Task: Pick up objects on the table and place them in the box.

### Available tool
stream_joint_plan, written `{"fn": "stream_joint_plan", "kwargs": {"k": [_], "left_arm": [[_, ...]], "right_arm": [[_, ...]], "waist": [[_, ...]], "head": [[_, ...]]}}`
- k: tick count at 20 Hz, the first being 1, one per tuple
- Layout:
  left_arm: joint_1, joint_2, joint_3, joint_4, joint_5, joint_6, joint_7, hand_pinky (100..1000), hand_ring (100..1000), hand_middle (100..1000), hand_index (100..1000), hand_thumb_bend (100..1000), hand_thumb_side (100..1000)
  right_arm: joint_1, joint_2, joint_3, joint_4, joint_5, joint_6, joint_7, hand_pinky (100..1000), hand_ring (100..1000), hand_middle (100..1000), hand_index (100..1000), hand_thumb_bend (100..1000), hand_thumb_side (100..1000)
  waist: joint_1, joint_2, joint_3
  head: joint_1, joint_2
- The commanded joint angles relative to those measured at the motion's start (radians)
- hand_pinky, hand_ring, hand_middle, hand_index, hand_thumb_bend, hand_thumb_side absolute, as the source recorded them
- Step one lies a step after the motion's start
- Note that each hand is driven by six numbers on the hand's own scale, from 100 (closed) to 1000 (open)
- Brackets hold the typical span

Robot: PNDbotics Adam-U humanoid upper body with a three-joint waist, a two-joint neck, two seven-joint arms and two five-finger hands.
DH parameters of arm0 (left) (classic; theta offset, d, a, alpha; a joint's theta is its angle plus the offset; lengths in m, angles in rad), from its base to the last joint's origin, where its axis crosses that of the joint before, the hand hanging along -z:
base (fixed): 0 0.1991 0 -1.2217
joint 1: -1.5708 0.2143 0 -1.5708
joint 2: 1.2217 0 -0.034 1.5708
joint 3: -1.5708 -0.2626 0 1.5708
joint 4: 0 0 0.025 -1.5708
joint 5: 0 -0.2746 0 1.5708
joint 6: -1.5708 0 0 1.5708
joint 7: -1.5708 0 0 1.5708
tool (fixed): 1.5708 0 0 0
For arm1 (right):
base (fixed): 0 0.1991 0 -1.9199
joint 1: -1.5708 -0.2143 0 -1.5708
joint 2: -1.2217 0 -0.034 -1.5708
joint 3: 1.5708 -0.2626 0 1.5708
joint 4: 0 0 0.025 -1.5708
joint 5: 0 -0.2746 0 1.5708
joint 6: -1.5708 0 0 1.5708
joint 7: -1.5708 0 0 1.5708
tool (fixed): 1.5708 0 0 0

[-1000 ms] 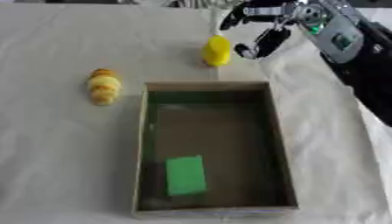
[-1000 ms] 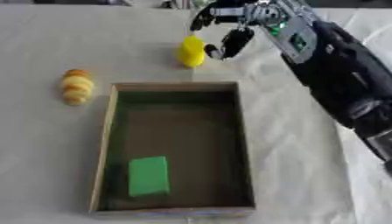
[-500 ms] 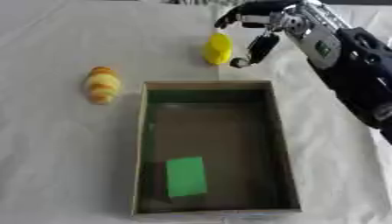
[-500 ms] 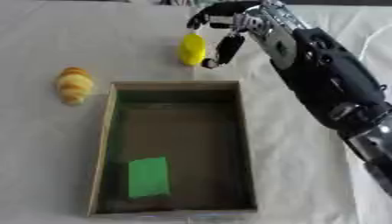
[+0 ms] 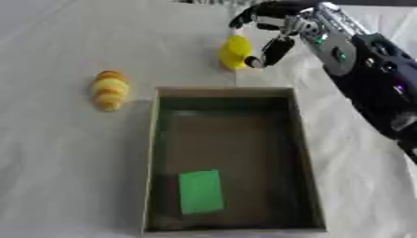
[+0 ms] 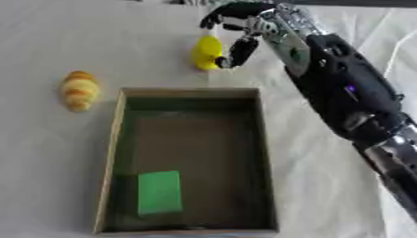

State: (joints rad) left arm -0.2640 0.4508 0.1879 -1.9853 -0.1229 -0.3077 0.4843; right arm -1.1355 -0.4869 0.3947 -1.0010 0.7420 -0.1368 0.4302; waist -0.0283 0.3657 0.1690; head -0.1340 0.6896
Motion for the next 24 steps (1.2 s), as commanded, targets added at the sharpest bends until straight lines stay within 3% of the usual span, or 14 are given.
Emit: {"fn": "stream_joint_plan", "kwargs": {"k": [1,7,12,17,20,21,24], "left_arm": [[-0.01,0.012,0.001,-0.015,0.001,-0.001,-0.006,754,754,715,788,100,455],[-0.009,0.007,0.004,-0.015,0.003,0.001,-0.006,755,753,715,788,100,463],[-0.012,0.004,0.004,-0.015,0.005,0.001,-0.008,755,753,715,788,100,468],[-0.01,0.003,0.006,-0.015,0.006,0.002,-0.007,755,752,713,788,100,473],[-0.009,0.003,0.006,-0.015,0.006,0.003,-0.006,755,752,713,788,100,473],[-0.01,0.003,0.006,-0.015,0.006,0.003,-0.006,756,753,713,787,100,470],[-0.011,0.004,0.005,-0.015,0.007,0.003,-0.008,756,753,713,788,100,470]], "right_arm": [[-0.026,-0.008,-0.015,0.001,0.0,0.008,-0.017,930,933,844,928,239,146],[-0.023,-0.004,-0.017,0.014,0.004,0.015,-0.018,924,923,818,901,208,159],[-0.023,0.003,-0.023,0.027,0.0,0.02,-0.008,898,878,691,805,100,121],[-0.021,0.011,-0.023,0.039,0.001,0.021,-0.014,873,836,578,699,100,100],[-0.021,0.014,-0.023,0.045,0.003,0.022,-0.021,870,831,567,687,100,100],[-0.021,0.015,-0.026,0.044,-0.001,0.024,-0.027,840,774,466,554,100,100],[-0.022,0.017,-0.028,0.036,-0.026,0.039,-0.074,796,690,380,435,100,100]], "waist": [[0.001,-0.015,0.005],[-0.003,-0.006,0.012],[-0.006,-0.002,0.015],[-0.007,0.0,0.02],[-0.007,0.0,0.02],[-0.007,-0.002,0.02],[-0.005,-0.008,0.017]], "head": [[-0.005,-0.02],[-0.009,-0.021],[-0.01,-0.024],[-0.012,-0.028],[-0.012,-0.028],[-0.012,-0.027],[-0.012,-0.024]]}}
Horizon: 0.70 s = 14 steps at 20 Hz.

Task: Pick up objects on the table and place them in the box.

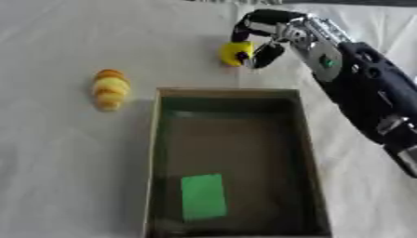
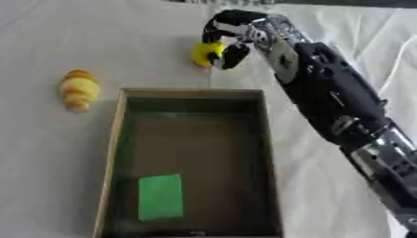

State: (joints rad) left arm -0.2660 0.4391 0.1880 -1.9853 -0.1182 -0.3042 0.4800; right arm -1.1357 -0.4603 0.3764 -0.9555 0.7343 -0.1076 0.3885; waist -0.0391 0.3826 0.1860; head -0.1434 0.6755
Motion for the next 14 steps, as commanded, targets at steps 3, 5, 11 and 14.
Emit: {"fn": "stream_joint_plan", "kwargs": {"k": [3,5,11,14], "left_arm": [[-0.008,0.013,0.004,-0.015,0.004,0.0,-0.005,756,752,713,788,100,470],[-0.006,0.015,0.003,-0.015,0.005,0.0,-0.006,756,752,712,788,100,466],[0.0,0.019,0.003,-0.015,0.004,0.004,-0.009,757,752,712,788,100,466],[0.004,0.022,0.004,-0.015,0.004,0.006,-0.008,757,752,711,788,100,462]], "right_arm": [[-0.02,-0.01,-0.009,-0.023,-0.045,0.029,-0.113,772,636,343,340,100,100],[-0.016,-0.013,-0.005,-0.043,-0.065,0.031,-0.162,768,627,338,321,100,100],[0.006,-0.088,0.038,-0.294,-0.146,0.041,-0.194,770,621,353,326,100,100],[0.036,-0.156,0.047,-0.526,-0.209,0.077,-0.193,759,610,393,327,100,100]], "waist": [[0.009,-0.031,-0.002],[0.011,-0.036,-0.003],[0.011,-0.052,-0.014],[0.011,-0.063,-0.019]], "head": [[-0.004,-0.007],[-0.004,-0.004],[0.0,0.008],[0.005,0.013]]}}
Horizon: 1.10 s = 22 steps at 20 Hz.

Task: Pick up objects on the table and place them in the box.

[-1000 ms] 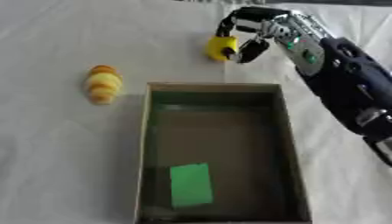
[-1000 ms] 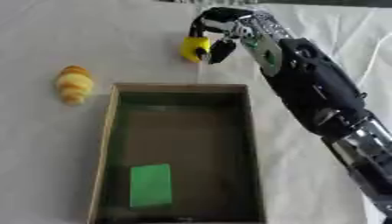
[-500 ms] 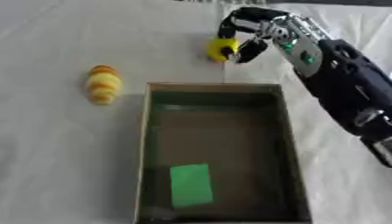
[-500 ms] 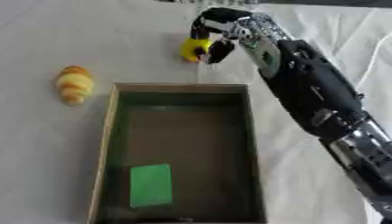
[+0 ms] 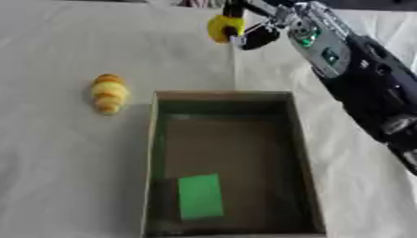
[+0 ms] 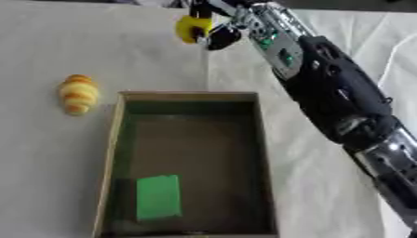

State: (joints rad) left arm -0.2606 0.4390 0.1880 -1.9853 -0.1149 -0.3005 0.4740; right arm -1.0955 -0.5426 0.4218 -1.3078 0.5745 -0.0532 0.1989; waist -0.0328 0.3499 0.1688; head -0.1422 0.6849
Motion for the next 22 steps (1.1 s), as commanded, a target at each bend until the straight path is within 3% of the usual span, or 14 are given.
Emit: {"fn": "stream_joint_plan", "kwargs": {"k": [1,3,5,7,14,22], "left_arm": [[0.0,0.023,0.004,-0.015,0.0,0.002,-0.002,757,752,711,789,100,460],[0.001,0.025,0.002,-0.015,0.001,0.004,-0.003,757,753,711,789,100,458],[0.001,0.027,0.001,-0.015,0.002,0.006,-0.004,758,753,711,789,100,450],[0.004,0.029,0.0,-0.015,0.003,0.007,-0.005,758,753,711,790,100,448],[0.015,0.034,0.0,-0.015,0.001,0.007,-0.004,758,753,711,790,100,446],[0.021,0.028,-0.002,-0.015,0.002,0.009,-0.006,758,753,711,789,100,464]], "right_arm": [[0.01,-0.101,0.006,-0.255,-0.073,0.034,0.0,756,608,402,346,100,100],[0.043,-0.152,0.021,-0.402,-0.11,0.056,0.013,752,608,401,383,118,100],[0.091,-0.211,0.044,-0.56,-0.127,0.066,0.03,749,609,402,408,203,100],[0.129,-0.254,0.069,-0.661,-0.141,0.048,0.034,746,606,402,407,202,100],[0.189,-0.323,0.144,-0.692,-0.209,-0.109,-0.073,740,605,411,418,188,100],[0.26,-0.325,0.208,-0.692,-0.108,-0.156,-0.061,755,614,432,449,162,100]], "waist": [[0.005,-0.036,-0.005],[0.006,-0.048,-0.01],[0.007,-0.062,-0.015],[0.009,-0.073,-0.018],[0.011,-0.087,-0.03],[0.007,-0.078,-0.036]], "head": [[0.007,0.005],[0.009,0.011],[0.009,0.021],[0.009,0.029],[0.028,0.048],[0.033,0.06]]}}
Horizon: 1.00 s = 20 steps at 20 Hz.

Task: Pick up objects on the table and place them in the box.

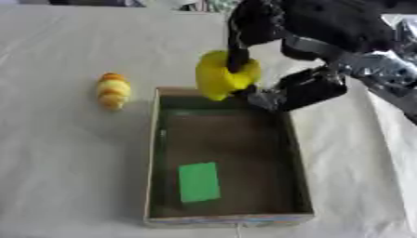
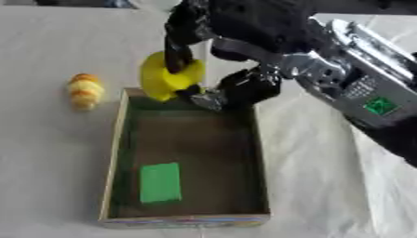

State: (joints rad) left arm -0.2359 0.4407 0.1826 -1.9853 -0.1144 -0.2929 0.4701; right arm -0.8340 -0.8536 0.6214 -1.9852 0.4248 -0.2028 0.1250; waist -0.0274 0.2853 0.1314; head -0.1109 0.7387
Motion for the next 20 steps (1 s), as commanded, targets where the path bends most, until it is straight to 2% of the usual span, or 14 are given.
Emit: {"fn": "stream_joint_plan", "kwargs": {"k": [1,8,10,12,13,15,17,20], "left_arm": [[-0.004,0.025,0.003,-0.015,0.003,0.002,-0.003,758,753,711,788,100,465],[-0.005,0.02,0.002,-0.015,0.007,0.001,-0.007,758,752,711,788,100,473],[-0.005,0.018,0.001,-0.015,0.008,0.002,-0.008,758,752,711,787,100,475],[-0.005,0.018,0.0,-0.015,0.009,0.003,-0.009,758,752,711,788,100,473],[-0.006,0.019,0.0,-0.015,0.009,0.002,-0.01,758,752,711,788,100,473],[-0.006,0.018,0.0,-0.015,0.01,0.002,-0.011,758,753,711,788,100,475],[-0.005,0.018,0.0,-0.015,0.01,0.003,-0.011,759,753,712,788,100,475],[-0.006,0.017,0.0,-0.015,0.011,0.003,-0.011,759,754,712,788,100,474]], "right_arm": [[0.005,-0.008,0.019,-0.015,0.059,-0.003,0.024,754,611,438,456,144,100],[0.043,0.013,0.079,-0.015,0.113,0.035,0.126,763,639,493,514,124,149],[0.052,0.01,0.087,-0.015,0.13,0.03,0.169,786,715,580,618,188,193],[0.059,0.005,0.087,-0.015,0.16,0.011,0.22,850,852,788,836,268,203],[0.063,0.003,0.083,-0.015,0.179,0.0,0.246,873,883,822,867,273,188],[0.07,-0.002,0.069,-0.015,0.212,-0.011,0.279,904,936,868,902,288,149],[0.074,-0.004,0.06,-0.015,0.232,-0.017,0.288,912,948,879,905,297,166],[0.078,-0.007,0.048,-0.015,0.242,-0.021,0.276,908,942,874,901,306,130]], "waist": [[0.002,-0.012,0.003],[0.003,-0.003,0.013],[0.003,-0.001,0.014],[0.003,0.001,0.014],[0.004,0.001,0.013],[0.005,0.001,0.012],[0.006,0.001,0.01],[0.007,0.001,0.008]], "head": [[0.001,0.004],[-0.006,-0.002],[-0.008,-0.002],[-0.008,-0.001],[-0.007,-0.001],[-0.006,-0.003],[-0.006,-0.003],[-0.006,-0.006]]}}
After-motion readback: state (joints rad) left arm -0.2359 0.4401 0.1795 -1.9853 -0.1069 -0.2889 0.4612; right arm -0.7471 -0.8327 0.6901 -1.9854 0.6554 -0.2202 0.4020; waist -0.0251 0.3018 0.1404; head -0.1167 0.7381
